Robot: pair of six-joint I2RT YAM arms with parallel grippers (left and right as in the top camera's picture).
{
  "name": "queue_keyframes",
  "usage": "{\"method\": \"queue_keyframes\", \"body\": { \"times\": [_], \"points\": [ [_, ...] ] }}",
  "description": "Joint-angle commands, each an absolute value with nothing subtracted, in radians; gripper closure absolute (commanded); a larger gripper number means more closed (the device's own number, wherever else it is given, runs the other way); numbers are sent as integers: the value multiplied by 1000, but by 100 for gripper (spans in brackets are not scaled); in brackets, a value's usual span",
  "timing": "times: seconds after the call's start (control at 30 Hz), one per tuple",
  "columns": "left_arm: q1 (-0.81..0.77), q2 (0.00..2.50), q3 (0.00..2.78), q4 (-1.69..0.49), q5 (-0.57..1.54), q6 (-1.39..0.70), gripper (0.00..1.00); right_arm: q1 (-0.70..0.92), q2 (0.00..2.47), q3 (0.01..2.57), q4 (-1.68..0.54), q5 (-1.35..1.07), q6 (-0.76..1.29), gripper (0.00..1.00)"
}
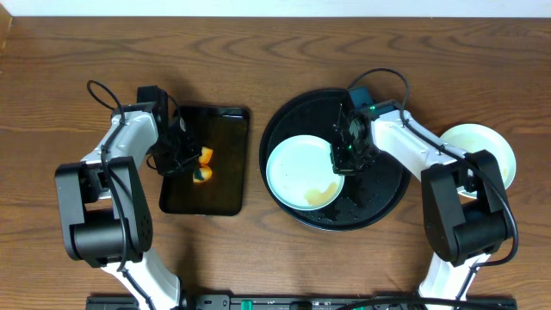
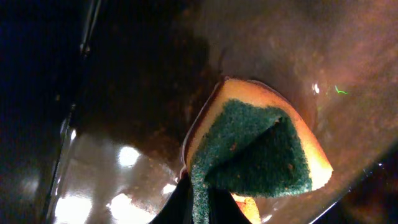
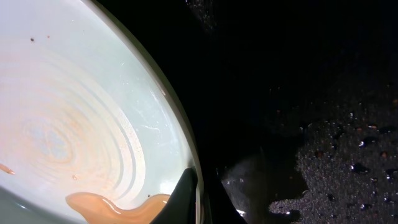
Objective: Clean dirty plates on tray and stack at the side
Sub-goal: 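Place the sponge on the black tray and open left gripper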
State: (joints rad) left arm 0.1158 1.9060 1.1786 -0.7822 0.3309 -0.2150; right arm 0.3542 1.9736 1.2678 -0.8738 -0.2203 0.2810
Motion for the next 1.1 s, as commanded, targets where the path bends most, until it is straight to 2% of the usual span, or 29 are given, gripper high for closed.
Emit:
{"method": "queue_keyframes", "body": {
  "times": [0.0, 0.17, 0.4, 0.53, 0.67, 0.73, 0.8, 0.87, 1.0, 1.07],
  "points": [
    [95, 1900, 1166, -786, 329, -195, 92, 368, 2001, 1248, -883, -191, 276, 99],
    [-1, 1893, 1166, -772, 413, -173, 92, 368, 2001, 1248, -883, -192, 277, 99],
    [-112, 1893, 1166, -732, 394, -174, 93, 368, 2001, 1248, -883, -192, 276, 99],
    [-105, 1892, 1171, -757, 252, -190, 92, 368, 2001, 1248, -883, -192, 276, 99],
    [-80, 1892, 1193, -815, 20, -266, 93, 368, 2001, 1248, -883, -192, 277, 99],
    [-63, 1892, 1196, -823, 4, -310, 92, 368, 2001, 1248, -883, -192, 277, 99],
    [-47, 1892, 1196, -826, 51, -370, 92, 368, 2001, 1248, -883, -192, 277, 99],
    [-40, 1892, 1196, -809, 206, -361, 93, 368, 2001, 1248, -883, -191, 277, 99],
    [-60, 1892, 1196, -761, 613, -96, 93, 368, 2001, 1248, -883, -191, 276, 99],
    [-76, 1892, 1196, -765, 618, -44, 93, 368, 2001, 1248, -883, -191, 276, 99]
  ]
}}
